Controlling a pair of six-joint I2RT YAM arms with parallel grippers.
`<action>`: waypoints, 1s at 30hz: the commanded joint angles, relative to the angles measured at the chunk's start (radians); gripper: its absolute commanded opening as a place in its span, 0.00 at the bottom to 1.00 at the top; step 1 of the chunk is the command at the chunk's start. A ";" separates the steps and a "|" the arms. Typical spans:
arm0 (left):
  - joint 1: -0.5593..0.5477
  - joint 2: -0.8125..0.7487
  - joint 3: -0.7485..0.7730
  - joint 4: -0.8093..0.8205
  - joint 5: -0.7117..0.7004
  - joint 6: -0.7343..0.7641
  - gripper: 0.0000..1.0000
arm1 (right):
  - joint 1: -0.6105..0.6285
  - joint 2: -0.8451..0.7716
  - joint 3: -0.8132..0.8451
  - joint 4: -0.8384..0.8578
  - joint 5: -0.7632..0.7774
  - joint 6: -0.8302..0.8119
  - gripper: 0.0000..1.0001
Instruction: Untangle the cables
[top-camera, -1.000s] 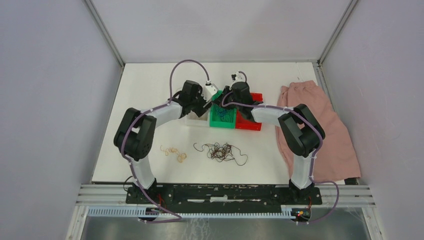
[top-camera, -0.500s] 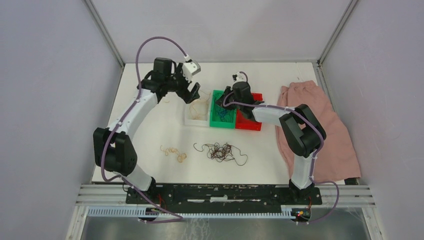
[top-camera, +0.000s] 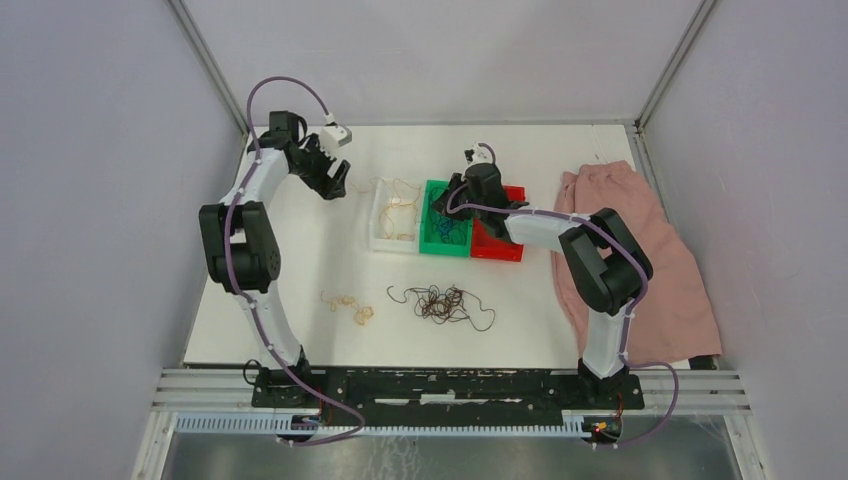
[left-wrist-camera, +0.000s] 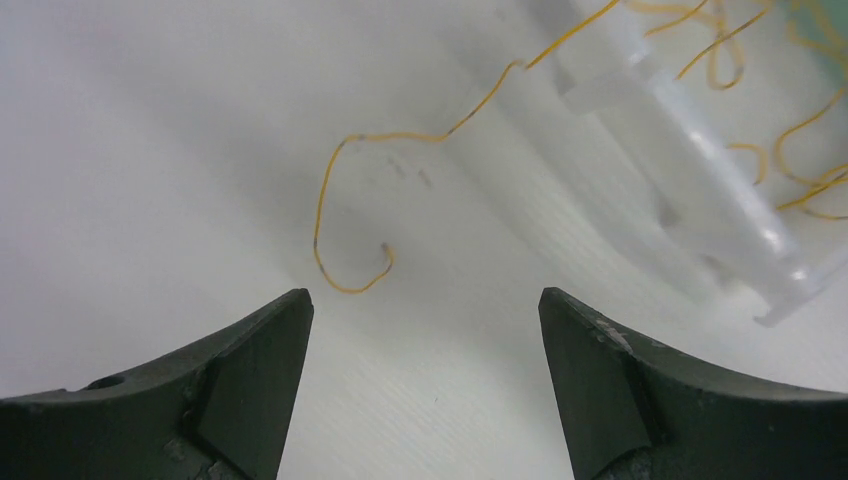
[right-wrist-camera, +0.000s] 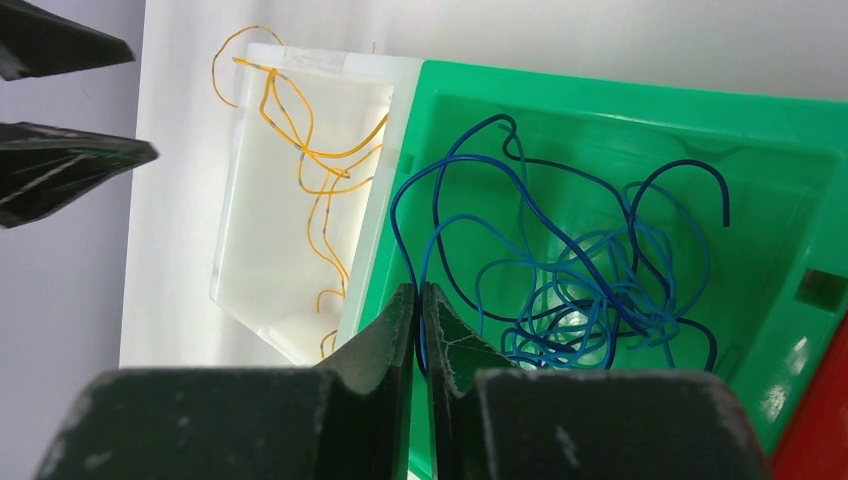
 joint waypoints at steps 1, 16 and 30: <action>0.028 0.020 -0.023 0.098 -0.120 0.059 0.90 | -0.004 -0.051 0.011 0.024 -0.024 -0.012 0.11; 0.049 0.328 0.279 0.063 -0.089 -0.085 0.72 | -0.002 -0.056 -0.002 0.028 -0.040 -0.020 0.10; 0.050 0.216 0.222 -0.010 0.073 -0.108 0.04 | -0.002 -0.059 -0.006 0.036 -0.048 -0.009 0.08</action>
